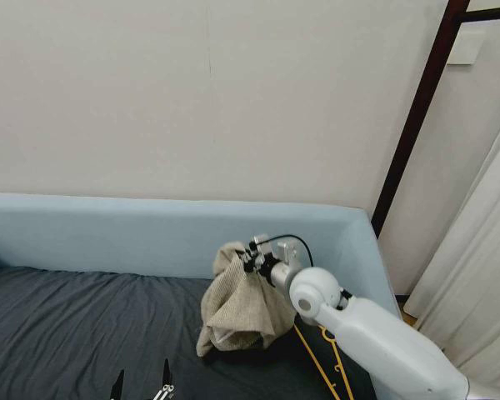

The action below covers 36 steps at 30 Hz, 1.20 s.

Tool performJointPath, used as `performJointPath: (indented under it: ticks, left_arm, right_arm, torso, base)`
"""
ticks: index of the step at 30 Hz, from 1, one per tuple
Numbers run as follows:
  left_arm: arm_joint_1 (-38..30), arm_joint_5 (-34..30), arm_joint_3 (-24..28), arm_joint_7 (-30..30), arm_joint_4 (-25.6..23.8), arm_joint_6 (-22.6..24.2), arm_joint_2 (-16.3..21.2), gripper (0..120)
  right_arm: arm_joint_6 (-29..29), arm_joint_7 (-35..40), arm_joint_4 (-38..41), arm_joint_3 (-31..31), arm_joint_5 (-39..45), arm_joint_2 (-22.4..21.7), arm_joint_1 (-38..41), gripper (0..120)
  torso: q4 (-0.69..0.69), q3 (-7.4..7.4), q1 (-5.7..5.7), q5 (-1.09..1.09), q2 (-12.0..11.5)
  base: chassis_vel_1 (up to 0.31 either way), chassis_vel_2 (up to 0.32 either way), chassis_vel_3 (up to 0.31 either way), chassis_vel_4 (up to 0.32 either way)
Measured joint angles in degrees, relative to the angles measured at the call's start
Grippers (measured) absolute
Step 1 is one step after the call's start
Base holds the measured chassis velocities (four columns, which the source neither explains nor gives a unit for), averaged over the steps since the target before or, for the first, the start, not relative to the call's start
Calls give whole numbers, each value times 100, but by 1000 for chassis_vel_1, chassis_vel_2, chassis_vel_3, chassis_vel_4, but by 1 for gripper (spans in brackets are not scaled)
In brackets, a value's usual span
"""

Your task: Pick up the clothes from the sofa and hang them on the clothes hanger.

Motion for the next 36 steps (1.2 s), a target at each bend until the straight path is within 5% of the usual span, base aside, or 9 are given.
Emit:
performJointPath:
  ticks: [14,22,24,30,36]
  left_arm:
    - [-21,-34,-4,-26,-16,-2,-89,100]
    - [-26,-35,18,-30,97,5,-65,100]
    - [-47,-33,49,-26,177,29,-39,100]
    - [-97,-3,114,-8,295,102,7,100]
    - [-105,6,156,2,371,113,95,100]
  right_arm:
    - [-75,608,417,-73,1592,487,1325,2]
    - [-93,674,468,793,1730,-431,-672,2]
    - [-155,513,69,1097,1477,-734,-1814,2]
    - [-114,-7,-915,1709,436,-903,-3467,2]
    - [-73,-184,-1493,2148,127,-978,-3835,2]
  torso:
    - [4,-1,0,-2,0]
    - [-4,-2,0,2,1]
    - [-5,1,0,9,0]
    - [-3,0,0,6,0]
    - [1,-1,-1,3,1]
  base:
    - [0,0,0,0]
    - [0,0,0,0]
    - [0,0,0,0]
    - [0,0,0,0]
    - [0,0,0,0]
